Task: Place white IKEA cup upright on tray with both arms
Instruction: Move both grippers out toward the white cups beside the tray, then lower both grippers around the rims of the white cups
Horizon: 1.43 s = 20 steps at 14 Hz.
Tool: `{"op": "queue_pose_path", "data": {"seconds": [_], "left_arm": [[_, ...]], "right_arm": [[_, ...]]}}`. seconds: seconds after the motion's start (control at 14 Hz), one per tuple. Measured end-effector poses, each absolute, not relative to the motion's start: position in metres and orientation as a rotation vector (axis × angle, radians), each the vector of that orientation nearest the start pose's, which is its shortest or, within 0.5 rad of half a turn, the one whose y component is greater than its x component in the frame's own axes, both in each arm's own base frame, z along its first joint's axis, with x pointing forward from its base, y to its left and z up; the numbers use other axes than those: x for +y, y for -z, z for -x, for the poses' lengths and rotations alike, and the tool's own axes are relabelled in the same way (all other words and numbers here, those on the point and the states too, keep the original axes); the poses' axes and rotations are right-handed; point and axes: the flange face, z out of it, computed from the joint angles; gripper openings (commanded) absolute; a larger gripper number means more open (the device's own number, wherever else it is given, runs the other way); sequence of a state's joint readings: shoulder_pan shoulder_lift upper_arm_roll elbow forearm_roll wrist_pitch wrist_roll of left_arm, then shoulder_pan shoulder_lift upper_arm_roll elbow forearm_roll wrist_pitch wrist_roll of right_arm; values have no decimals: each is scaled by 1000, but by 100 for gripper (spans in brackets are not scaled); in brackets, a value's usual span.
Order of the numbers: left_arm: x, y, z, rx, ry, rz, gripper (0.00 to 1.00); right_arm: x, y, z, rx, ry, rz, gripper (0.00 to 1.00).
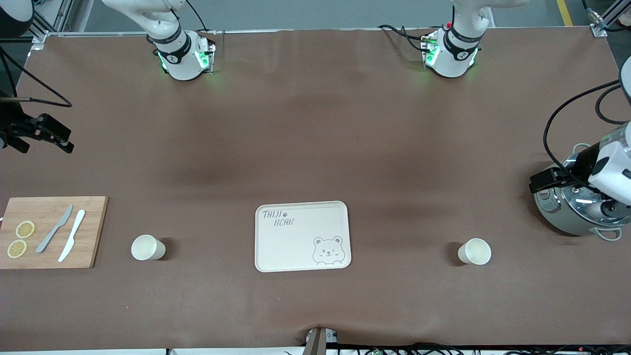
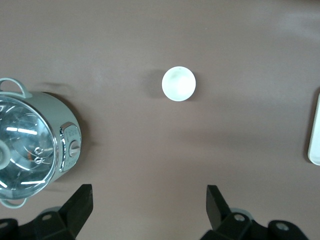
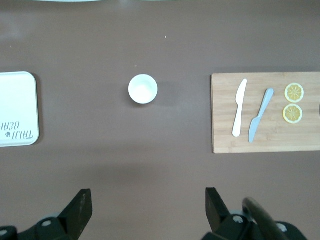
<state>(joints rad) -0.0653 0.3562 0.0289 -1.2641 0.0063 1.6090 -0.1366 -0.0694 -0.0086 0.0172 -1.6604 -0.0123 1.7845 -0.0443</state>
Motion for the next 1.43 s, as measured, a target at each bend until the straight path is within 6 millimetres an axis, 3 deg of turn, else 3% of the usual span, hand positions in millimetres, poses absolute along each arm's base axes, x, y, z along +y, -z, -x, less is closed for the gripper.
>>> {"op": "queue_pose_path", "data": {"seconds": [0.21, 0.57, 1.07, 1.43], "left_arm": [[-26, -527, -678, -155, 4, 3120, 100], [-20, -469, -708, -168, 42, 3119, 100], [-23, -404, -733, -160, 94, 3119, 100], [-27, -350, -751, -148, 170, 3121, 100]], "right_arm": [[-32, -578, -609, 6, 169, 3152, 100], [-42, -490, -676, -21, 137, 3151, 100], [-79, -414, -701, -4, 125, 3155, 100], [-80, -377, -710, -6, 102, 3153, 100]]}}
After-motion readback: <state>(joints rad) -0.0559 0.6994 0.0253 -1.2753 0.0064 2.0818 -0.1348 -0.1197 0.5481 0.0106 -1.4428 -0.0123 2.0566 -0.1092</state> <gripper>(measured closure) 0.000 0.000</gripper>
